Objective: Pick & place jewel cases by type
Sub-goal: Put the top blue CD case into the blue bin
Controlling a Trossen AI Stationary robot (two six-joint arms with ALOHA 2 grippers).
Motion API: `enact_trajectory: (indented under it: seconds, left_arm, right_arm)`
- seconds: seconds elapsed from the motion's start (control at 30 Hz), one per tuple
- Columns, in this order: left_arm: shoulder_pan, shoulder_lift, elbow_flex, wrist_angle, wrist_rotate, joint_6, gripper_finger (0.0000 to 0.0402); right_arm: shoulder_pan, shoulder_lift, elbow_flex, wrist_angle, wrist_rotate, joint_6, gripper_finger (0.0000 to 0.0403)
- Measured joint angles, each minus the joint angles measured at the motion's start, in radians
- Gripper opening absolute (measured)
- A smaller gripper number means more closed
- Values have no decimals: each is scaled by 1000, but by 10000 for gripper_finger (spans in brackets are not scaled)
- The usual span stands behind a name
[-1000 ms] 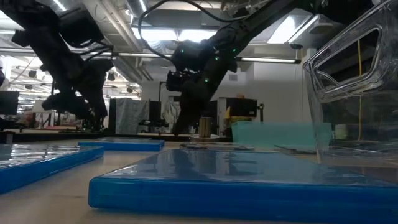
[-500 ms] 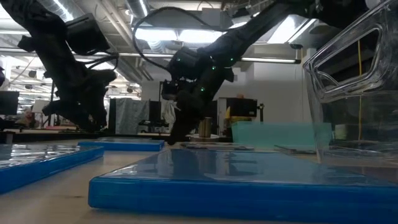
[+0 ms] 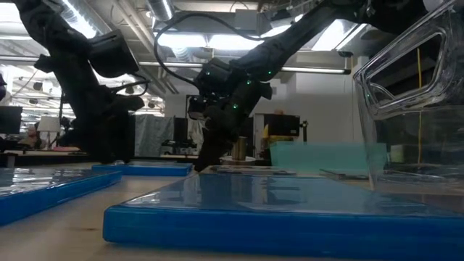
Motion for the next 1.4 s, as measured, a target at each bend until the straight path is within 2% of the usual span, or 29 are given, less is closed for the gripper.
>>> enact_trajectory:
  seconds: [0.27,0.4,0.67,0.7,0.73,0.8,1.2,1.4]
  left_arm:
    - [24,24,-4,88,32,-14,192]
    - [50,-15,-10,97,50,-18,192]
    - [68,-158,5,90,7,-16,192]
    - [69,-179,11,111,13,-13,192]
    - [64,-192,25,160,74,-12,191]
    - [59,-220,31,185,123,-7,191]
    - [111,-138,23,135,134,-46,185]
    - [132,-125,22,129,220,-57,140]
  right_arm:
    - [0,0,-1,-1,-2,-1,9]
    - [0,0,-2,3,-4,-2,9]
    - [0,1,-3,1,-8,-4,9]
    - [0,1,-3,4,-7,-6,9]
    - [1,5,-1,42,0,-14,9]
    - [2,7,-2,48,6,-23,9]
    - [0,6,-2,54,-5,-21,9]
    - [-3,6,-2,50,-7,3,9]
